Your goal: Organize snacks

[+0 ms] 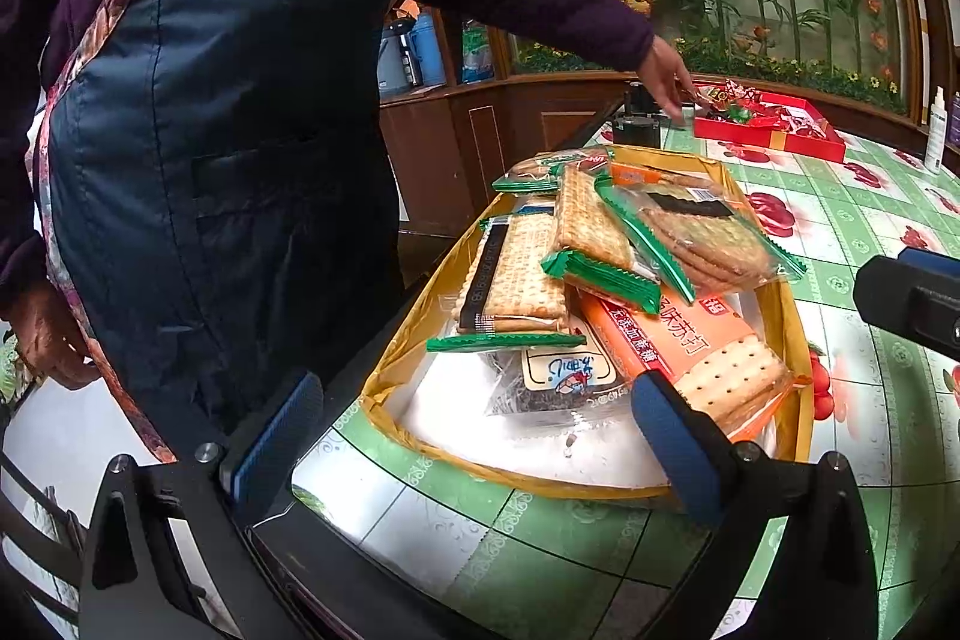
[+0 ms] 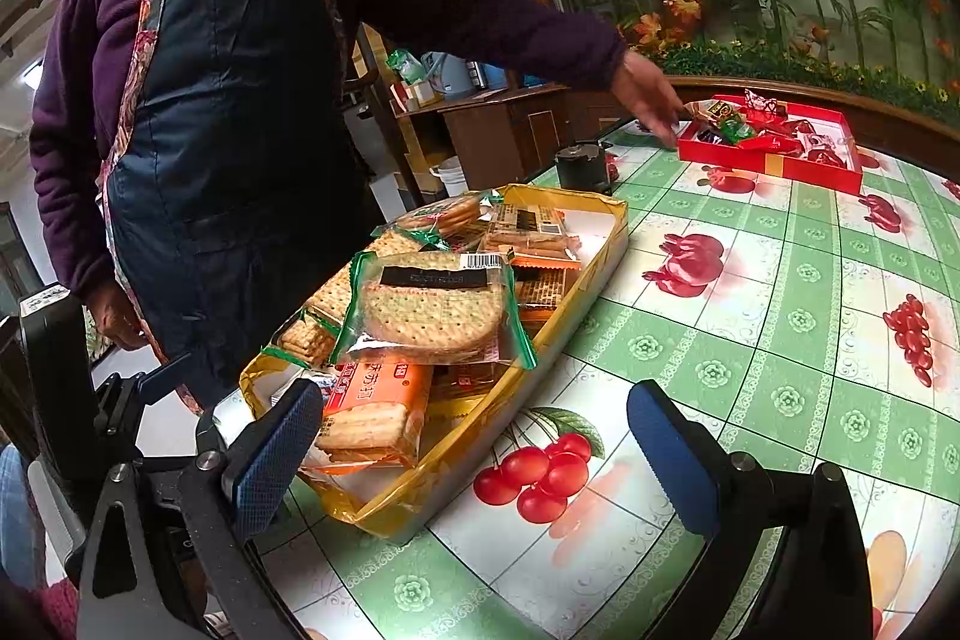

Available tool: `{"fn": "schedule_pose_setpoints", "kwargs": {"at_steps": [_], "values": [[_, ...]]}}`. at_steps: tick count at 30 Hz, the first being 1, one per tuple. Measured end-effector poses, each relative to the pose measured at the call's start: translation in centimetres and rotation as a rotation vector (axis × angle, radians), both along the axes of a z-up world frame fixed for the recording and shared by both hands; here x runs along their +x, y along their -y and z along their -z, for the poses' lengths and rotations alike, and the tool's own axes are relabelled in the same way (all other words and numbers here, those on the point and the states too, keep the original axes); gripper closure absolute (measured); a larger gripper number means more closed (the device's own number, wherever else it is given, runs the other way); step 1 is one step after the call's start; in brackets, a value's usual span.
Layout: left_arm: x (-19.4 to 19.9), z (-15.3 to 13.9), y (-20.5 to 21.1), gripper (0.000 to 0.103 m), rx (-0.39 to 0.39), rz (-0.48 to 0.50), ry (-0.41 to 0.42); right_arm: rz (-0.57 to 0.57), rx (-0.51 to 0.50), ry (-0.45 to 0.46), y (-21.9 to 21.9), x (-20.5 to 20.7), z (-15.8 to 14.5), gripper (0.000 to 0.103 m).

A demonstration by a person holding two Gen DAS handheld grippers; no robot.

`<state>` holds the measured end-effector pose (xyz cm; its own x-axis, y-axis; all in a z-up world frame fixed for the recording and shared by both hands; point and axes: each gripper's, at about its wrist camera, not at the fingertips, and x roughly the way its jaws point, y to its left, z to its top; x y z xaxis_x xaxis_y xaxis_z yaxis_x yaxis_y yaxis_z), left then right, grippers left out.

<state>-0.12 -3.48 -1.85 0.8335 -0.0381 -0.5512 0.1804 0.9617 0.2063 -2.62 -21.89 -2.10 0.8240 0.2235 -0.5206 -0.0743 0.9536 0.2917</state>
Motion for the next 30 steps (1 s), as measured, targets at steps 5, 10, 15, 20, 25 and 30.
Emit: {"fn": "schedule_pose_setpoints", "kwargs": {"at_steps": [5, 10, 15, 20, 25, 30], "values": [[0.10, -0.07, -0.01, 0.000, -0.002, 0.000, 0.001, 0.000, 0.001, -0.002, 0.01, 0.04, -0.04, 0.000], [0.07, -0.07, 0.00, 0.000, -0.002, 0.001, 0.002, 0.000, 0.000, 0.000, 0.00, 0.12, -0.06, 0.000], [-0.04, -0.14, 0.02, 0.000, -0.003, 0.004, 0.001, -0.001, 0.000, 0.000, 0.00, 0.11, -0.06, 0.000], [-0.18, -0.16, -0.11, 0.000, -0.003, 0.003, 0.006, 0.000, 0.000, 0.000, 0.01, 0.11, -0.09, 0.000], [-0.31, -0.27, -0.38, 0.000, -0.017, 0.013, 0.000, 0.001, -0.001, 0.002, -0.03, 0.12, -0.12, 0.000], [-0.75, -0.46, -0.47, 0.000, -0.009, 0.018, 0.016, 0.001, -0.001, 0.003, -0.06, 0.11, -0.13, 0.000]]}}
